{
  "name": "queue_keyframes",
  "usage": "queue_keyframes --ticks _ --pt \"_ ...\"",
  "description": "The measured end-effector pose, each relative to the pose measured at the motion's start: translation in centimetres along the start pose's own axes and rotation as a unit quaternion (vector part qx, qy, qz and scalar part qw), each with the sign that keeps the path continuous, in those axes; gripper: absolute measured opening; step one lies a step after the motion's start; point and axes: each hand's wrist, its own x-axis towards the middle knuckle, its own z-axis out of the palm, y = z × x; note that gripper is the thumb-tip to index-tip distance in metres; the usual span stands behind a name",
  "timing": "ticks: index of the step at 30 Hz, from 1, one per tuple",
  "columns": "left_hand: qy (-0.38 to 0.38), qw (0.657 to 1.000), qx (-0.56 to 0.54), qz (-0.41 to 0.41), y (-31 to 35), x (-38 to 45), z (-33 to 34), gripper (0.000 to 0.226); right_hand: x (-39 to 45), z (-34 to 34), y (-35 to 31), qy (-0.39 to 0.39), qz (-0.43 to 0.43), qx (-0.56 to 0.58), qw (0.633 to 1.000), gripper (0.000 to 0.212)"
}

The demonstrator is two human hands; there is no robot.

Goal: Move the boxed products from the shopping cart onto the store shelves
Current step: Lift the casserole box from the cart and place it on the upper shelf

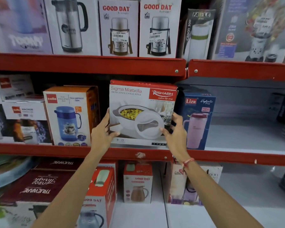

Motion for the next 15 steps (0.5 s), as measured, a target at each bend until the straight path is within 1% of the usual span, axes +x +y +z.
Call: queue_keyframes --ticks 4,9,11,15 --pt "-0.005 0.999 0.032 -0.002 -1.8 0.1 0.8 0.099 0.5 1.1 2.2 -0.006 0.017 -0.013 1.0 0.068" --pt "0.002 0.999 0.049 -0.011 -3.6 -0.6 1.3 0.1 0.5 1.5 3.1 -0.018 0.01 -0.028 0.999 0.066" --pt "0.013 0.997 0.065 -0.025 -3.3 -0.7 1.5 0.098 0.5 1.6 3.0 -0.015 0.008 -0.035 0.999 0.064" --pt "0.017 0.994 0.103 -0.023 -2.3 -0.7 2.0 0.095 0.2 1.6 2.8 -0.003 0.005 -0.048 0.999 0.062"
